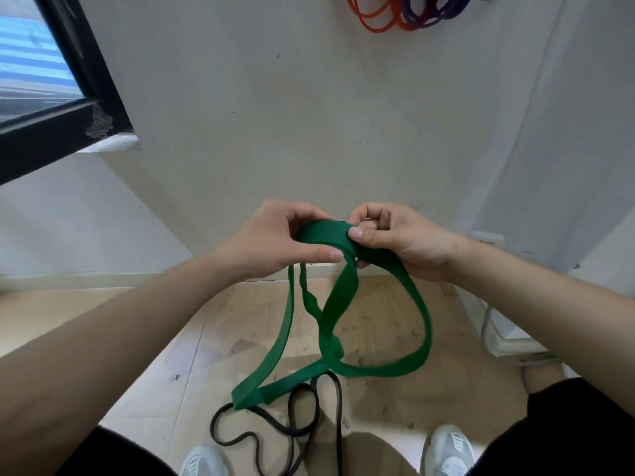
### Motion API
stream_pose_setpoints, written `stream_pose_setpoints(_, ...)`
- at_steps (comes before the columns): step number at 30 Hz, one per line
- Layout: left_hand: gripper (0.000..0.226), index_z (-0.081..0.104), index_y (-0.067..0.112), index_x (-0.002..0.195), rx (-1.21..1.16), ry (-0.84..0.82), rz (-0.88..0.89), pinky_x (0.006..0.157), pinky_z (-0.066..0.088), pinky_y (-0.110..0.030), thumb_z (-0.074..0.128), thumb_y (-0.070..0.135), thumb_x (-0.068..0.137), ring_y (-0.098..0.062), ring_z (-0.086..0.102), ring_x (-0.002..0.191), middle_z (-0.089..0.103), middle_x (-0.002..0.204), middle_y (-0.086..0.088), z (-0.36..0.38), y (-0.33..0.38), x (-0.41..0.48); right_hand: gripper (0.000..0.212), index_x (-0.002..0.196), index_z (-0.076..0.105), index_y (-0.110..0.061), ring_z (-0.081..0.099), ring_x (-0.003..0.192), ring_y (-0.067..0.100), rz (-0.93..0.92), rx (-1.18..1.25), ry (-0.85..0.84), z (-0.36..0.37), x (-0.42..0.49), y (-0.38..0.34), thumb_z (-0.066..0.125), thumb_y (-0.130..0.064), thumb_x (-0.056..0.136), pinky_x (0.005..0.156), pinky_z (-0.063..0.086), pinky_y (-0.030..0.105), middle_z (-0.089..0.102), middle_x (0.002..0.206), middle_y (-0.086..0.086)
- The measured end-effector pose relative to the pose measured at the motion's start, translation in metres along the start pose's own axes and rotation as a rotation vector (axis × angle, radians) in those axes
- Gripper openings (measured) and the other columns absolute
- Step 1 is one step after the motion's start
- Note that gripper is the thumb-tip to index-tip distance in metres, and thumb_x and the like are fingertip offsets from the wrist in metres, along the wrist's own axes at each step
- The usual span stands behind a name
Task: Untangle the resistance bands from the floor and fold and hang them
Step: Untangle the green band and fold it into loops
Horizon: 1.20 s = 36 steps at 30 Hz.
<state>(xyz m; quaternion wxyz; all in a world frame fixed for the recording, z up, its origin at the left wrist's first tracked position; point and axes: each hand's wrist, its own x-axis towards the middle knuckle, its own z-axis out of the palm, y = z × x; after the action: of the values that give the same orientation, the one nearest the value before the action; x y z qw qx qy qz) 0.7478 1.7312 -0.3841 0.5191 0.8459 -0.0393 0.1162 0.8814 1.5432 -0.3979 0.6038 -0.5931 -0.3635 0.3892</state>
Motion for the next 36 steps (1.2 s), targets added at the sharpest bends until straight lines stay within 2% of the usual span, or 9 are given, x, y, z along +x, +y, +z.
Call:
stream_pose_setpoints(7,0.043,0.072,0.007,0.108,-0.010,0.203,0.065,0.082,0.058,-0.023,0.081,0.026,0.070,-0.011,0.073,0.088,0.076,0.097,-0.005,-0.011,0.009,0.004,0.022,0.113,0.064,-0.009,0.067,0.106,0.029,0.079,-0.246,-0.026,-0.021,0.008,0.022,0.069,-0.011,0.092,0.101,0.050,0.052,0.071,0.111,0.010)
stream_pose_setpoints(10,0.033,0.071,0.005,0.108,-0.053,0.256,0.058,0.078,0.055,-0.019,0.080,0.014,0.077,-0.007,0.071,0.083,0.075,0.093,-0.003,-0.021,0.009,0.004,0.030,0.125,0.063,-0.008,0.066,0.116,0.026,0.152,-0.331,-0.048,-0.027,0.012,0.038,0.064,-0.003,0.095,0.102,0.053,0.043,0.072,0.121,0.007)
stream_pose_setpoints(13,0.031,0.071,0.008,0.104,-0.053,0.298,0.066,0.077,0.054,-0.017,0.080,0.017,0.075,-0.005,0.070,0.082,0.074,0.090,0.000,-0.024,0.009,0.003,0.031,0.125,0.064,-0.012,0.067,0.114,0.020,0.177,-0.551,-0.021,-0.024,0.016,0.047,0.069,-0.010,0.094,0.095,0.055,0.028,0.070,0.123,0.004)
stream_pose_setpoints(16,0.034,0.072,0.015,0.102,-0.048,0.328,0.069,0.078,0.054,-0.018,0.080,0.024,0.071,-0.006,0.070,0.084,0.074,0.090,0.002,-0.027,0.008,0.003,0.040,0.131,0.061,-0.015,0.065,0.112,0.017,0.234,-0.683,0.012,-0.023,0.023,0.057,0.071,-0.020,0.093,0.100,0.053,0.031,0.068,0.121,0.003)
stream_pose_setpoints(21,0.037,0.071,0.012,0.109,-0.056,0.398,0.052,0.083,0.054,-0.021,0.080,0.024,0.075,-0.006,0.069,0.087,0.074,0.094,0.002,-0.034,0.006,0.001,0.047,0.138,0.055,-0.018,0.064,0.108,0.018,0.345,-0.662,0.021,-0.019,0.036,0.080,0.071,-0.021,0.093,0.101,0.053,0.042,0.067,0.117,0.003)
stream_pose_setpoints(24,0.039,0.071,0.008,0.112,-0.051,0.411,0.056,0.084,0.053,-0.022,0.078,0.024,0.078,-0.009,0.069,0.089,0.073,0.096,-0.001,-0.041,0.004,-0.001,0.045,0.137,0.055,-0.023,0.063,0.109,0.020,0.373,-0.616,0.015,-0.010,0.044,0.090,0.069,-0.021,0.095,0.090,0.054,0.038,0.065,0.118,0.005)
stream_pose_setpoints(27,0.033,0.070,0.006,0.114,-0.037,0.440,0.058,0.085,0.053,-0.020,0.077,0.016,0.083,-0.010,0.068,0.091,0.073,0.099,-0.003,-0.045,0.004,-0.004,0.029,0.127,0.063,-0.017,0.066,0.105,0.022,0.397,-0.591,0.030,-0.004,0.050,0.095,0.064,-0.020,0.098,0.080,0.054,0.033,0.068,0.116,0.006)
stream_pose_setpoints(31,0.028,0.070,0.011,0.113,-0.023,0.517,0.035,0.086,0.054,-0.019,0.076,0.013,0.086,-0.007,0.069,0.091,0.073,0.100,-0.001,-0.054,0.000,-0.007,0.019,0.107,0.069,-0.003,0.071,0.099,0.023,0.440,-0.491,0.092,-0.012,0.054,0.091,0.065,-0.018,0.097,0.086,0.058,0.037,0.075,0.106,0.009)
stream_pose_setpoints(36,0.029,0.070,0.011,0.114,0.003,0.545,-0.079,0.081,0.052,-0.014,0.076,0.012,0.085,0.002,0.068,0.083,0.073,0.097,0.005,-0.064,-0.018,-0.012,0.013,0.089,0.066,-0.015,0.068,0.094,0.019,0.497,-0.083,0.138,-0.032,0.049,0.070,0.062,-0.024,0.098,0.089,0.055,0.035,0.076,0.094,0.002)
